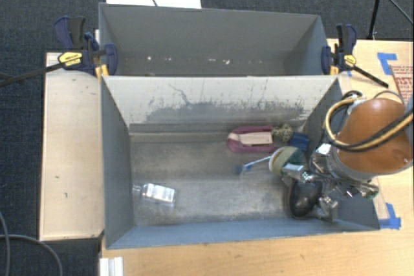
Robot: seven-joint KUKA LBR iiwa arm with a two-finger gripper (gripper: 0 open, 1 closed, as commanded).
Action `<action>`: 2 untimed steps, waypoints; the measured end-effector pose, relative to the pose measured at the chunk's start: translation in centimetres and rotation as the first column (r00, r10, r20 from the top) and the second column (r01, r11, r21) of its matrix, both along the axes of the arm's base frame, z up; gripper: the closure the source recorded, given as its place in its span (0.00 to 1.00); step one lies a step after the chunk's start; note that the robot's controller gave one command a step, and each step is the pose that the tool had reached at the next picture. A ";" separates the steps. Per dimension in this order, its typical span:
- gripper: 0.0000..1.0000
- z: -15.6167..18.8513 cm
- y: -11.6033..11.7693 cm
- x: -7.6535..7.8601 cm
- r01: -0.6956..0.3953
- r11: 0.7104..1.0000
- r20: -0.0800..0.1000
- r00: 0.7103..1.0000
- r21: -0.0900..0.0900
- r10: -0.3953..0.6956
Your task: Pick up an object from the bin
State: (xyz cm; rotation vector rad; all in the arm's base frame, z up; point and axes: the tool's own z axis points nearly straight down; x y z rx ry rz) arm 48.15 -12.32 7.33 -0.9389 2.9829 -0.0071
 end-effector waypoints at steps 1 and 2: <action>1.00 0.3 0.1 0.2 -0.004 1.000 0.006 1.000 -0.001 0.004; 1.00 15.9 1.4 0.5 -0.121 0.993 -0.006 0.993 -0.002 0.121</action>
Offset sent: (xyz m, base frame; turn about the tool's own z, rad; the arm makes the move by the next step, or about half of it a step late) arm 0.0000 0.0000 0.0000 0.0000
